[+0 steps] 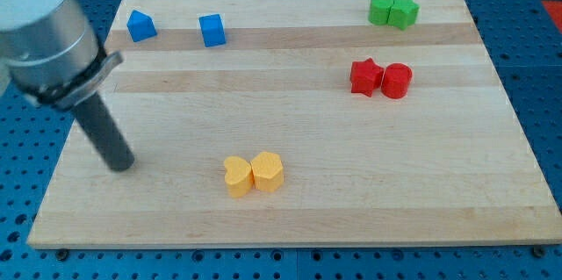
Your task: Place the yellow heart vertically to the top of the yellow hexagon
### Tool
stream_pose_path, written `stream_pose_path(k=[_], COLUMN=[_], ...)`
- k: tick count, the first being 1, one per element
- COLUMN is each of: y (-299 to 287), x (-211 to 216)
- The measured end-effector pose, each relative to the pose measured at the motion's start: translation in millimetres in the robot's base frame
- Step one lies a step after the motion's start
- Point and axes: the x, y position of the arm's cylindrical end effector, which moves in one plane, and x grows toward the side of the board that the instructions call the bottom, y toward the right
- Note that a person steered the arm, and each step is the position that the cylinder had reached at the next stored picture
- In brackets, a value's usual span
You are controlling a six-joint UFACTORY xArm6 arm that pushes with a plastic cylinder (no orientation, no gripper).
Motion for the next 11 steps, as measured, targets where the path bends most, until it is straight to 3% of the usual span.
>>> stream_pose_path(k=[2, 4, 6, 8, 11], y=[-30.9, 106.0, 139.4, 148.6, 163.1], x=[76.6, 72.1, 29.9, 16.2, -92.9])
